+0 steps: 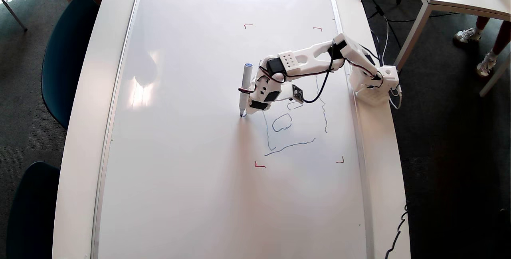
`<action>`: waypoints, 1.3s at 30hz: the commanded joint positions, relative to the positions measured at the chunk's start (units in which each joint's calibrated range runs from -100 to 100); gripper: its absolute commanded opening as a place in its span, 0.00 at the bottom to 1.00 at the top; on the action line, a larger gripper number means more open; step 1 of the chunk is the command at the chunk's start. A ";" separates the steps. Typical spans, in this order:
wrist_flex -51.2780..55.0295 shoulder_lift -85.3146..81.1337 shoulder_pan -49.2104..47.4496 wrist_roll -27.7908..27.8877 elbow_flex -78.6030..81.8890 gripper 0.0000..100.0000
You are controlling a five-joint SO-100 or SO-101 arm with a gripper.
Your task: Draw on a whiteboard a robot head using a pen attached to the gripper
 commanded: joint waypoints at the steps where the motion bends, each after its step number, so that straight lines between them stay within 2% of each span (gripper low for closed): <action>1: -0.25 -0.53 2.16 -0.06 -0.40 0.01; 14: 3.57 -1.96 4.37 1.91 1.15 0.01; 22: 2.96 -7.27 2.82 1.75 10.50 0.01; 39: 2.96 -7.69 0.16 1.54 9.23 0.01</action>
